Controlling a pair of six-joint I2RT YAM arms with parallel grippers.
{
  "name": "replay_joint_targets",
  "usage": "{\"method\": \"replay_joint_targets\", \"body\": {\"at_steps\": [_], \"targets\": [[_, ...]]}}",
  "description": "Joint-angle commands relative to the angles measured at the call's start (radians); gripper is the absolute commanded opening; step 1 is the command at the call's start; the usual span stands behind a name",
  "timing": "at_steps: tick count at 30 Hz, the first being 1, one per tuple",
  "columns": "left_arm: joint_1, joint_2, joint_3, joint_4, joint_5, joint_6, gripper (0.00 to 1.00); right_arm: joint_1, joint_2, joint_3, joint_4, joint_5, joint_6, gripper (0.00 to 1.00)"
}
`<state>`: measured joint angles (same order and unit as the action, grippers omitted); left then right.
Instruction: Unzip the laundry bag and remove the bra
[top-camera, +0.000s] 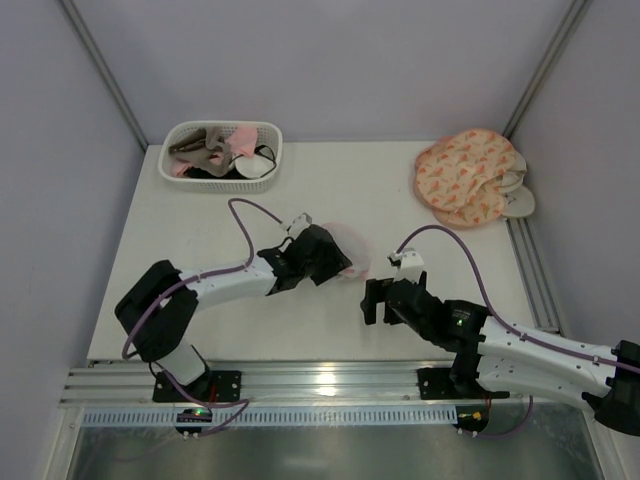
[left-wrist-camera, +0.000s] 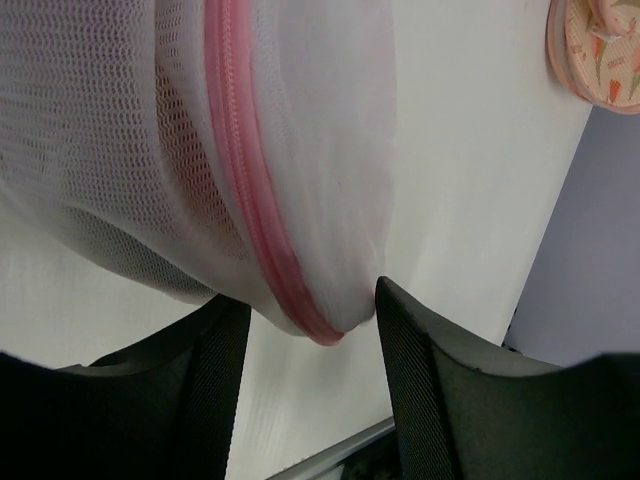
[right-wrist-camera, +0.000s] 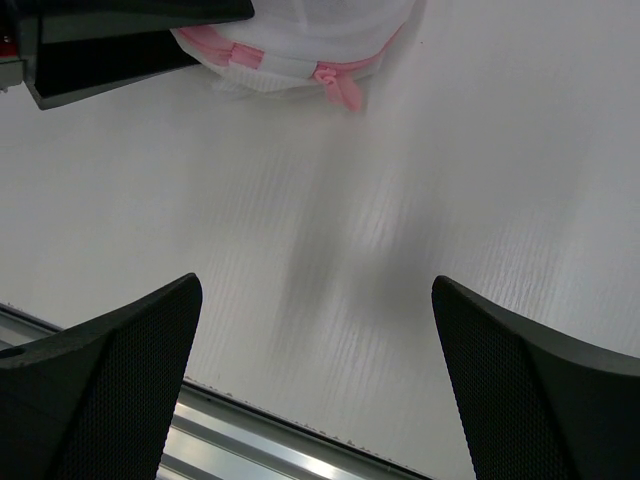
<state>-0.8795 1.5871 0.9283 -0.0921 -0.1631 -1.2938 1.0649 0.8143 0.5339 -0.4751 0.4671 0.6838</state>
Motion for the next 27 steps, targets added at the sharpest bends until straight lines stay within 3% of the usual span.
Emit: {"method": "replay_joint_targets", "body": {"at_steps": [1, 3, 4, 6, 8, 9, 10, 11, 16, 17, 18, 19, 21, 27], "targets": [[-0.004, 0.043, 0.067, 0.051, -0.03, -0.009, 0.54, 0.006, -0.007, 0.029, 0.015, 0.039, -0.004, 0.99], [-0.003, 0.066, 0.095, 0.048, -0.027, -0.004, 0.42, 0.006, -0.01, 0.028, 0.009, 0.044, -0.003, 0.99], [-0.001, 0.085, 0.099, 0.049, -0.024, -0.002, 0.23, 0.006, -0.017, 0.028, 0.004, 0.045, -0.004, 0.99], [0.004, 0.099, 0.107, 0.054, -0.012, -0.001, 0.0, 0.006, -0.026, 0.026, -0.002, 0.048, -0.004, 0.97], [0.007, 0.093, 0.1, 0.061, -0.009, 0.002, 0.0, 0.006, -0.043, 0.018, -0.002, 0.045, -0.004, 0.79], [0.007, 0.085, 0.086, 0.068, -0.007, 0.002, 0.0, 0.006, -0.047, 0.014, 0.0, 0.047, -0.001, 0.61], [0.007, 0.077, 0.078, 0.081, -0.004, 0.004, 0.0, 0.004, -0.052, 0.008, -0.003, 0.054, 0.005, 0.23], [0.007, 0.057, 0.07, 0.084, 0.0, 0.007, 0.0, 0.006, -0.055, 0.005, -0.007, 0.062, 0.014, 0.07], [0.011, -0.033, 0.006, 0.075, 0.068, 0.013, 0.0, 0.006, -0.072, -0.027, 0.047, 0.067, 0.031, 0.04], [0.016, -0.051, -0.017, 0.133, 0.138, 0.02, 0.0, 0.006, -0.084, -0.037, 0.07, 0.062, 0.034, 0.04], [0.022, -0.084, -0.038, 0.164, 0.17, 0.025, 0.0, 0.001, -0.087, -0.04, 0.101, 0.024, 0.028, 0.04], [0.028, -0.101, -0.06, 0.193, 0.222, 0.025, 0.0, -0.003, -0.083, -0.034, 0.118, -0.007, -0.005, 0.15], [0.048, -0.128, -0.141, 0.343, 0.359, 0.016, 0.0, -0.011, -0.052, -0.014, 0.116, -0.022, -0.018, 0.99], [0.057, -0.153, -0.281, 0.604, 0.519, -0.027, 0.0, -0.013, -0.021, 0.015, 0.211, -0.096, -0.09, 0.99]]}}
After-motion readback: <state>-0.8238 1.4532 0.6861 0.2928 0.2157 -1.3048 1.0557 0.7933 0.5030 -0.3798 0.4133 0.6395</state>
